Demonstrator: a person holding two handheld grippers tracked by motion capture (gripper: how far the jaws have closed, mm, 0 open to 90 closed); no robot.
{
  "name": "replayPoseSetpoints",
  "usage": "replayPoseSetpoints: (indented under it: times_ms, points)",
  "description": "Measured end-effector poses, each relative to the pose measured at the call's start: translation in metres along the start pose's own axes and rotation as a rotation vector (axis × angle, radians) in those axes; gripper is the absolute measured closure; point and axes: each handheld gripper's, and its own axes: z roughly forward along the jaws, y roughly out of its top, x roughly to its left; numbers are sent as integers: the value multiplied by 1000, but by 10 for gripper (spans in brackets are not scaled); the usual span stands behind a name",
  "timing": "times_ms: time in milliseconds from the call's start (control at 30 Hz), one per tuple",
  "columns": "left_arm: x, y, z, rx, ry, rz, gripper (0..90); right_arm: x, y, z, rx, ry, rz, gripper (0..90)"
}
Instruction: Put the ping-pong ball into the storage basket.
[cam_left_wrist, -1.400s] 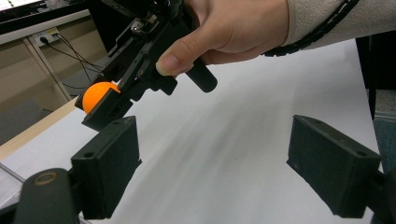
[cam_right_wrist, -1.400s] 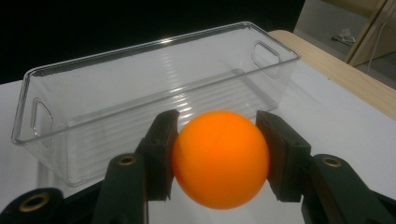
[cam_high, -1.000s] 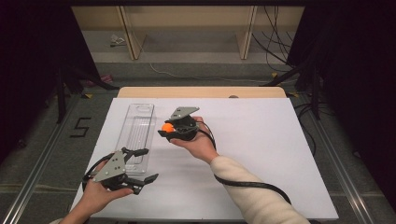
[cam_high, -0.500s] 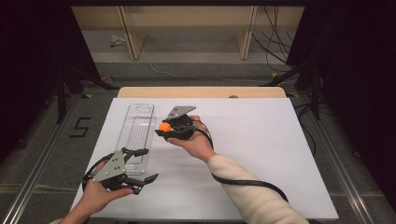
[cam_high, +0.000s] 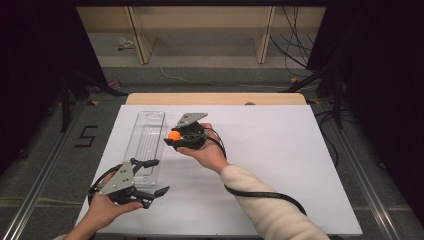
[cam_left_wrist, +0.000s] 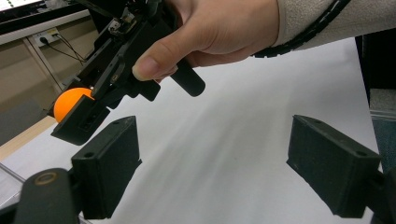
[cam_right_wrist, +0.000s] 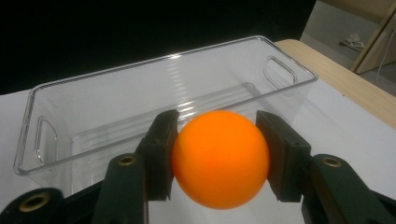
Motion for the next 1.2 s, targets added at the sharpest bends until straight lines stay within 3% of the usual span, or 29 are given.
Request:
replayPoseSetpoints:
  times_ms: [1200]
  points:
    - [0,0,0,0,0,2,164,3,7,7,-2,12,-8,514]
